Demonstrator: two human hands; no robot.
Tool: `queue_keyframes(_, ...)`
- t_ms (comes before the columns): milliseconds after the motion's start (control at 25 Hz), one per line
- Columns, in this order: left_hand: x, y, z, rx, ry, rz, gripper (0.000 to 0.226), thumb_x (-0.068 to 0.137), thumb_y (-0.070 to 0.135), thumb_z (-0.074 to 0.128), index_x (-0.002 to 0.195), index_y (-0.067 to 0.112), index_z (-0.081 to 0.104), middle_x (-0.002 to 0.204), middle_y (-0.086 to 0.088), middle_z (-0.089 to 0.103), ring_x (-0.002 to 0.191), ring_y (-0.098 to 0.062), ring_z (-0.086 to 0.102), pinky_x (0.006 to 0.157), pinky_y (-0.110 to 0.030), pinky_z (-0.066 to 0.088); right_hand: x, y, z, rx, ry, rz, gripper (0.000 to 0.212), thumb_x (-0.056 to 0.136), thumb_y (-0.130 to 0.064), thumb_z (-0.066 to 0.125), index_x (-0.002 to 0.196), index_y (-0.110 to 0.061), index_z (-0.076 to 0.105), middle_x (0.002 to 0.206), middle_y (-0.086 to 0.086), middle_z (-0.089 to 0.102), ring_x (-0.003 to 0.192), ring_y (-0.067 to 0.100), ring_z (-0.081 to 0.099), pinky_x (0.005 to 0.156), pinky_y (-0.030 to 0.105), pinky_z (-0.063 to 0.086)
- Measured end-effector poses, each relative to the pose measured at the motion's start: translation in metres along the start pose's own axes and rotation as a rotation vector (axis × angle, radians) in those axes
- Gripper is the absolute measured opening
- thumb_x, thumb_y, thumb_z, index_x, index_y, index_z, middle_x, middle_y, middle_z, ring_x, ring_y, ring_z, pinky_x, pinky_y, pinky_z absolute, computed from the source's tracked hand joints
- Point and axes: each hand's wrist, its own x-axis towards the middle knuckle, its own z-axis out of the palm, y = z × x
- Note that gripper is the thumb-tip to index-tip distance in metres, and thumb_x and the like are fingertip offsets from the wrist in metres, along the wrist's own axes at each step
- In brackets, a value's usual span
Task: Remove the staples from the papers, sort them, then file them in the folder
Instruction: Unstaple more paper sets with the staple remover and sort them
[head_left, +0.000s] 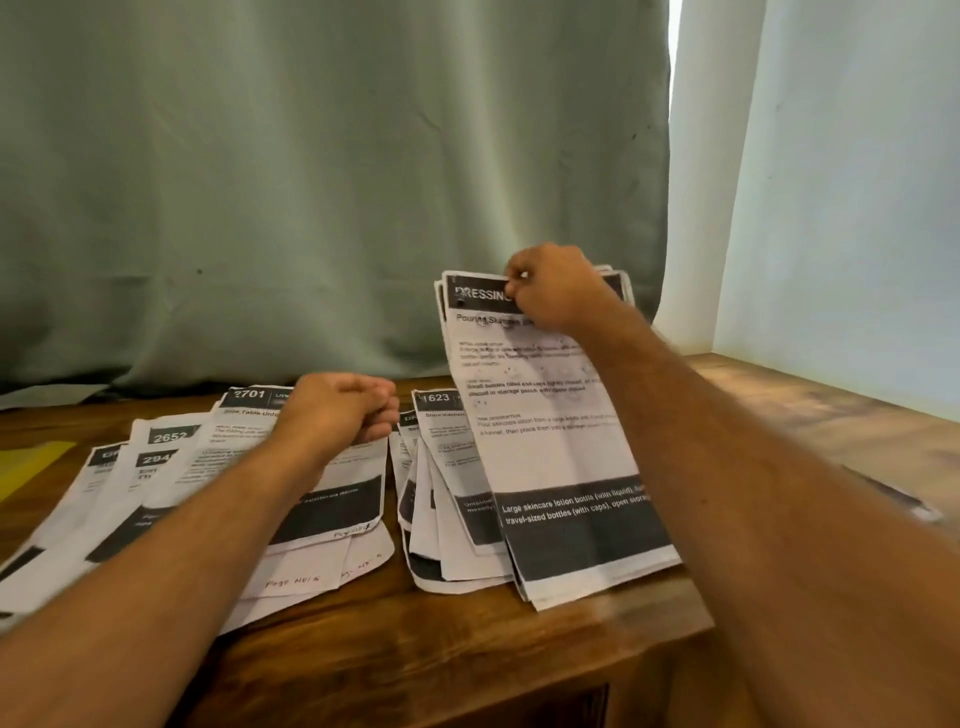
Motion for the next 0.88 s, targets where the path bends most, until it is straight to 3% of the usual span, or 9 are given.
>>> queue_keyframes(120,0.015,0.003,0.027,0.063,0.034,-0.059,0.007,0.093,0.004,0.066,0.095,0.01,0.07,0.099,-0.013,0.072,0.091,-0.024,0.072,0.082,-0.035,0.061,-0.021,0.023,0.029,0.186,0.116,0.074,0.017,0.095,-0.014,0.054,0.09,-0.008,0.069,0.086,0.006,0.068,0.073,0.016,0.059,0.071,0.028,0.051)
queue_keyframes(240,0.007,-0.018,0.06,0.41,0.114,0.036,0.009,0.09,0.021,0.073,0.097,0.018,0.07,0.095,-0.001,0.07,0.086,-0.016,0.066,0.083,-0.035,0.056,-0.042,0.039,0.061,0.262,0.198,0.109,0.016,0.095,-0.019,0.058,0.081,-0.014,0.063,0.073,-0.005,0.062,0.065,0.005,0.056,0.058,0.011,0.041)
queue_keyframes(320,0.003,-0.027,0.069,0.59,0.159,0.141,0.02,0.089,0.032,0.073,0.104,0.019,0.069,0.094,0.004,0.067,0.081,-0.011,0.06,0.077,-0.029,0.05,-0.049,0.047,0.075,0.32,0.169,0.121,0.014,0.091,-0.016,0.06,0.079,-0.018,0.065,0.072,-0.005,0.066,0.066,0.011,0.064,0.061,0.018,0.049)
queue_keyframes(400,0.003,-0.028,0.069,0.66,0.163,0.18,0.026,0.089,0.036,0.073,0.11,0.02,0.068,0.101,0.002,0.069,0.085,-0.011,0.061,0.084,-0.03,0.053,-0.049,0.048,0.078,0.356,0.135,0.142,0.017,0.086,-0.009,0.061,0.076,-0.021,0.067,0.07,-0.006,0.068,0.066,0.014,0.066,0.06,0.017,0.049)
queue_keyframes(600,0.015,-0.034,0.064,0.565,0.137,0.155,0.028,0.088,0.029,0.075,0.114,0.021,0.068,0.114,0.002,0.07,0.103,-0.017,0.065,0.094,-0.039,0.055,-0.047,0.042,0.08,0.342,0.17,0.126,0.017,0.078,-0.002,0.062,0.076,-0.016,0.07,0.068,-0.005,0.066,0.06,0.009,0.059,0.049,0.008,0.04)
queue_keyframes(680,0.018,-0.033,0.063,0.453,0.171,0.177,0.013,0.089,0.029,0.075,0.098,0.021,0.071,0.102,0.004,0.071,0.096,-0.015,0.066,0.09,-0.038,0.055,-0.051,0.042,0.084,0.303,0.147,0.081,0.019,0.076,0.001,0.063,0.07,-0.017,0.068,0.066,-0.004,0.066,0.062,0.013,0.06,0.054,0.014,0.047)
queue_keyframes(760,0.02,-0.031,0.063,0.358,0.185,0.152,0.012,0.089,0.029,0.075,0.083,0.02,0.07,0.085,0.006,0.07,0.084,-0.013,0.066,0.082,-0.033,0.054,-0.053,0.046,0.086,0.289,0.136,0.082,0.021,0.077,0.002,0.064,0.068,-0.017,0.066,0.067,-0.004,0.065,0.066,0.016,0.061,0.057,0.02,0.05)
queue_keyframes(880,0.02,-0.031,0.064,0.336,0.135,0.037,0.013,0.087,0.027,0.077,0.086,0.018,0.068,0.083,-0.002,0.072,0.076,-0.018,0.07,0.081,-0.037,0.059,-0.053,0.051,0.089,0.313,0.187,0.135,0.023,0.077,0.003,0.067,0.066,-0.017,0.066,0.067,-0.004,0.065,0.068,0.015,0.062,0.058,0.02,0.05)
